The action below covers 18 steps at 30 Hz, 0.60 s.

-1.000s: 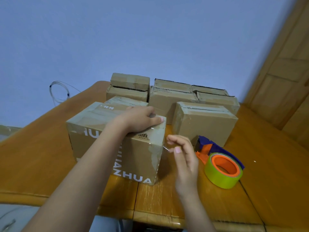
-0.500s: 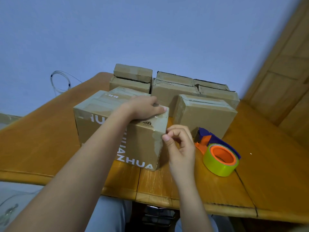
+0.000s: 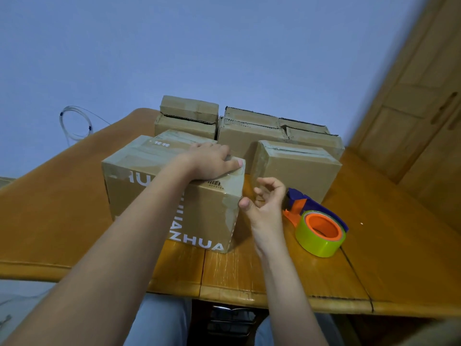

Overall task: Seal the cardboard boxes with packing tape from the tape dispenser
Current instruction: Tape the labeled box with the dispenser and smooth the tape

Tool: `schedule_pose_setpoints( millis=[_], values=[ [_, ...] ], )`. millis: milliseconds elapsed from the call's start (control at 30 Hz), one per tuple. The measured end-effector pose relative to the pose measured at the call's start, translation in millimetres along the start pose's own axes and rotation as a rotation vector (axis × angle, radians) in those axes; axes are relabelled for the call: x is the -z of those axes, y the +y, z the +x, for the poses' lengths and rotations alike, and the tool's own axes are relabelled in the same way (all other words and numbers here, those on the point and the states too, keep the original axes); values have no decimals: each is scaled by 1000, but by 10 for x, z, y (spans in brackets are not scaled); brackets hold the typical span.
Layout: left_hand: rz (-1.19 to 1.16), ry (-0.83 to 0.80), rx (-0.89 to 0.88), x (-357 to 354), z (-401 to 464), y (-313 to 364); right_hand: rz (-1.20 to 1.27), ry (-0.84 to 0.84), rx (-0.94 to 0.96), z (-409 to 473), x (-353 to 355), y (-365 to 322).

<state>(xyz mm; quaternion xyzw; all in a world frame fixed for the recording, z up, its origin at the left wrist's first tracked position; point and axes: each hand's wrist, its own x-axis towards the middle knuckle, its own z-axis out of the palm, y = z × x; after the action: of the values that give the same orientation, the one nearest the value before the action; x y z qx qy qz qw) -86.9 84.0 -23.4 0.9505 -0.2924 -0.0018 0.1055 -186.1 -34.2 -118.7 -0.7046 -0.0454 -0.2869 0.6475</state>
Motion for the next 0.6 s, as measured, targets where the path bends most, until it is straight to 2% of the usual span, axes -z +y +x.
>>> schedule_pose_setpoints(
  millis=[67, 300, 400, 467, 533, 600],
  values=[
    [10, 4, 1, 9, -14, 15, -90, -80, -16, 110, 66, -25],
    [26, -36, 15, 30, -45, 64, -383, -562, 30, 485, 227, -193],
    [-32, -47, 23, 60, -48, 48, -443, -609, 21, 460, 283, -221],
    [-189, -53, 30, 75, -59, 7, -518, -523, 5, 444, 304, -264],
    [-527, -33, 62, 82, -52, -35, -556, -461, 16, 405, 299, -343],
    [-831, 65, 114, 106, -82, -30, -507, -424, 23, 320, 268, -459]
  ],
)
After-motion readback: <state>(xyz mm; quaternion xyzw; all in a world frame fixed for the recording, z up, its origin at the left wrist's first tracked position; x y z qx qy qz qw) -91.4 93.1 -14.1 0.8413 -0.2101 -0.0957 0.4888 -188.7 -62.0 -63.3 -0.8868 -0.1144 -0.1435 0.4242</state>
